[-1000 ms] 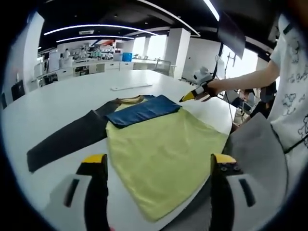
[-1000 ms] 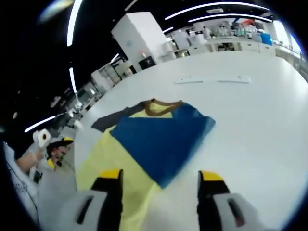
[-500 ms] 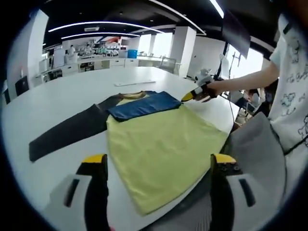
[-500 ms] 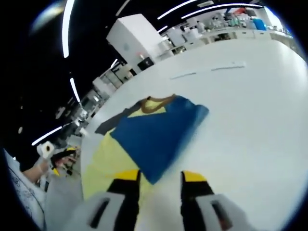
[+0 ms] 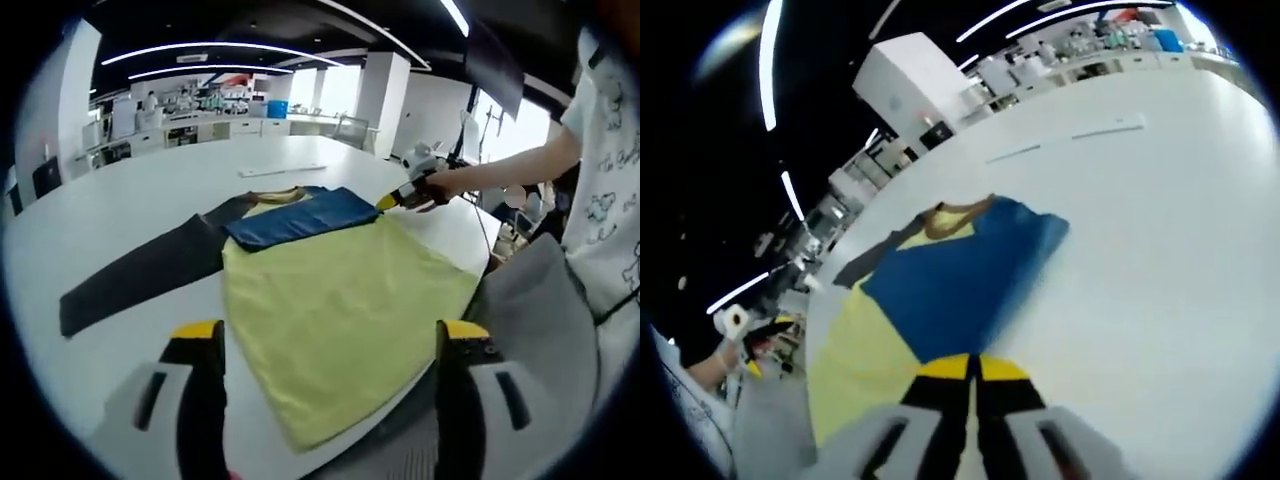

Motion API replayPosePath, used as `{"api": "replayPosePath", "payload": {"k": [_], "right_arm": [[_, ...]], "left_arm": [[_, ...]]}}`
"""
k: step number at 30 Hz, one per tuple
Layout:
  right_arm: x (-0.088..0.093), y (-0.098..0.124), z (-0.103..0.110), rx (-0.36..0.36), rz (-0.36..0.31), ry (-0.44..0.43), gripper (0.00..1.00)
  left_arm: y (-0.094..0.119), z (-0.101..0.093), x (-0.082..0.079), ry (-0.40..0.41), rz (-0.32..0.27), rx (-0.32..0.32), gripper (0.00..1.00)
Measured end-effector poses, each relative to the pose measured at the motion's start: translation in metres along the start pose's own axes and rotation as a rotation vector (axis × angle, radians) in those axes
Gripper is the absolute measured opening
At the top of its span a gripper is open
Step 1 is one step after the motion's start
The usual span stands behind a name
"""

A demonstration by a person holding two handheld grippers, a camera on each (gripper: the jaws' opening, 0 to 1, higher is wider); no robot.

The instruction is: Fold the garment on the visible template until the final outline fits inside the template.

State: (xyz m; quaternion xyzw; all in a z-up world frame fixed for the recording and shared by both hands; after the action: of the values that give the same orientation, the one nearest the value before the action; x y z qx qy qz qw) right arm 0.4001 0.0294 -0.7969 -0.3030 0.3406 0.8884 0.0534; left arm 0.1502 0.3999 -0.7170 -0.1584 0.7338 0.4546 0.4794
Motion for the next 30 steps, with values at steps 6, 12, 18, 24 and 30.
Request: {"api": "replayPosePath", "payload": {"k": [6,12,18,24,30], "right_arm": [[-0.005,-0.001,-0.007,0.021,-0.021,-0.013,0.00],[-0.012,-0.001,-0.015,0.045,-0.018,0.005,0.00],[-0.008,0.004,-0.018,0.059,-0.014,-0.003,0.00],[-0.008,0.005,-0.021,0.068,-0.013,-0.007,0.00],[-0.007,0.006,-0.017,0.080,-0.019,-0.011,0.00]], "left_arm": [[-0.004,0.002,0.000,0.003,0.006,0.007,0.84],[-0.007,0.003,-0.001,0.006,0.004,0.006,0.84],[-0.008,0.001,0.000,0.012,0.001,0.006,0.84],[-0.010,-0.001,0.000,0.013,0.001,0.010,0.84],[-0.011,0.001,-0.003,0.008,-0.010,0.015,0.84]]}}
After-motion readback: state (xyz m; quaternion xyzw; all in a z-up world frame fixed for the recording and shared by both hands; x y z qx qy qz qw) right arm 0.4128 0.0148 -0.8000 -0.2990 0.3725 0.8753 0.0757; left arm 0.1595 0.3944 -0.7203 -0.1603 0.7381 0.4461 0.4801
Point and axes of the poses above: the point that each gripper's makers call its tool centre point, and the gripper's own axes: y roughly backward along the fingers, z roughly to its left, x roughly out of its underside, the point moved 7 cm from there along y, roughly backward along the fingers, and after that the axes turned 3 degrees about -y, right-handed, at the moved point
